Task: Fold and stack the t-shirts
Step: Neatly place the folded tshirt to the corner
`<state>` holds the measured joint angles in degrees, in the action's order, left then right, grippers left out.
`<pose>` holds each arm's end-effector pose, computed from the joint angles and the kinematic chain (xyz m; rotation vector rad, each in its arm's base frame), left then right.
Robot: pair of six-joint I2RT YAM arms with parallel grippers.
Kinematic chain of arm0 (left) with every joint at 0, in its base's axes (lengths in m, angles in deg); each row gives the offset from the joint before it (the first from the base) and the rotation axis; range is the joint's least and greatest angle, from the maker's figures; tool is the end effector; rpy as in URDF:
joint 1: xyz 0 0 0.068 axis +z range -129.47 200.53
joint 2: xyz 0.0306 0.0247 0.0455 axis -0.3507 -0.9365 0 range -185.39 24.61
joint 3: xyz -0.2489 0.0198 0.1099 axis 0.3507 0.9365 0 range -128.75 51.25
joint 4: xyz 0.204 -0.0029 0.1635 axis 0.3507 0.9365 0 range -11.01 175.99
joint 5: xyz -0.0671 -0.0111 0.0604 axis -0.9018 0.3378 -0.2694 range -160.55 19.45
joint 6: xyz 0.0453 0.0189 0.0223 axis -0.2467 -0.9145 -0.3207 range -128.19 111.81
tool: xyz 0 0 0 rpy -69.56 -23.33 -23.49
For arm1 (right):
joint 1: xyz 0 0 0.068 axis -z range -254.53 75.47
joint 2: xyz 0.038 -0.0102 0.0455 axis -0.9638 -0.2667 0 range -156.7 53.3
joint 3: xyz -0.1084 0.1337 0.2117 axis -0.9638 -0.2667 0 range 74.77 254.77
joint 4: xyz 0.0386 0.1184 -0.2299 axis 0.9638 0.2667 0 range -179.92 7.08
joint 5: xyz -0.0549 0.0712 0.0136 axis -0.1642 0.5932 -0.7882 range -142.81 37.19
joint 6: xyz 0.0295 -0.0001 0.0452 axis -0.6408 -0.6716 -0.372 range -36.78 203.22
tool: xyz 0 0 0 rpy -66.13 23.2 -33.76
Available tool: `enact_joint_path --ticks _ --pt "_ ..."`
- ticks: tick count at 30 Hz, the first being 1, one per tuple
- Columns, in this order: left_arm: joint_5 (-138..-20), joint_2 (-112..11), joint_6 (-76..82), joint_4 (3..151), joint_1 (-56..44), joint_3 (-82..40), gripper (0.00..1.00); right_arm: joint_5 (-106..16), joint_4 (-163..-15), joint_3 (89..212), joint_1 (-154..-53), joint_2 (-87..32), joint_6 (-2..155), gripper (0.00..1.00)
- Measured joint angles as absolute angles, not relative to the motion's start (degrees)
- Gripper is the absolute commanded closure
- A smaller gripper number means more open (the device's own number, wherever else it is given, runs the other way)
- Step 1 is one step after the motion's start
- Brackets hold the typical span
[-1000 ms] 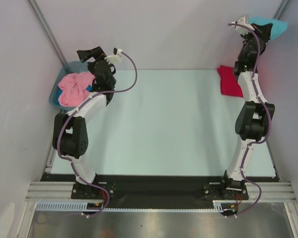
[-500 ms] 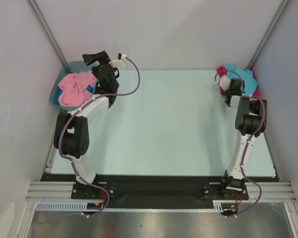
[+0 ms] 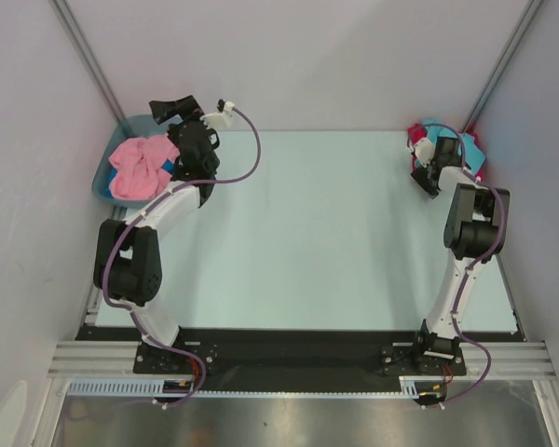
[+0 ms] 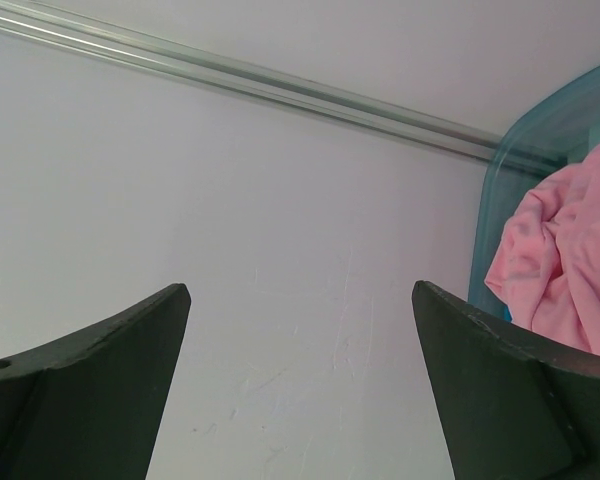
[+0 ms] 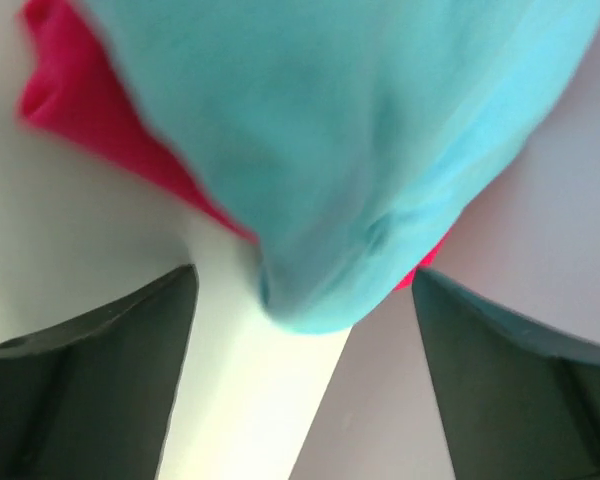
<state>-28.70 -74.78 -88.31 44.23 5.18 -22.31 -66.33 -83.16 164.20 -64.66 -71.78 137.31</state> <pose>0.4007 -0.0853 0.3369 0.6521 1.4893 1.4088 0.4774 -0.0916 0.1623 -0.7977 2.3018 -0.8125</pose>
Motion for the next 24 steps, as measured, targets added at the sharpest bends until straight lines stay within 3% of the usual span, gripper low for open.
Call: enact_joint_path --ticks 1,9,15,20,24 --pt "-28.7 -74.8 -88.3 44.2 5.2 -22.3 0.0 -65.9 -80.6 164.2 -64.7 -70.8 136.5 0.0" --pt "-29.3 -74.7 -88.2 45.2 5.3 -22.3 0.0 -58.1 -62.1 161.3 -68.4 -55.3 128.5 0.0" --pt "-30.5 -74.7 -88.0 46.5 5.1 -22.3 0.0 -53.8 -56.3 166.7 -70.0 -43.7 121.7 0.0" --pt "-31.8 -72.4 -85.5 47.1 4.2 -17.7 0.0 -59.5 -57.6 171.0 -66.9 -44.2 117.2 0.11" --pt "-32.0 -70.5 -83.6 47.0 2.9 -12.5 0.0 -62.5 -57.0 177.3 -65.5 -52.4 111.6 0.11"
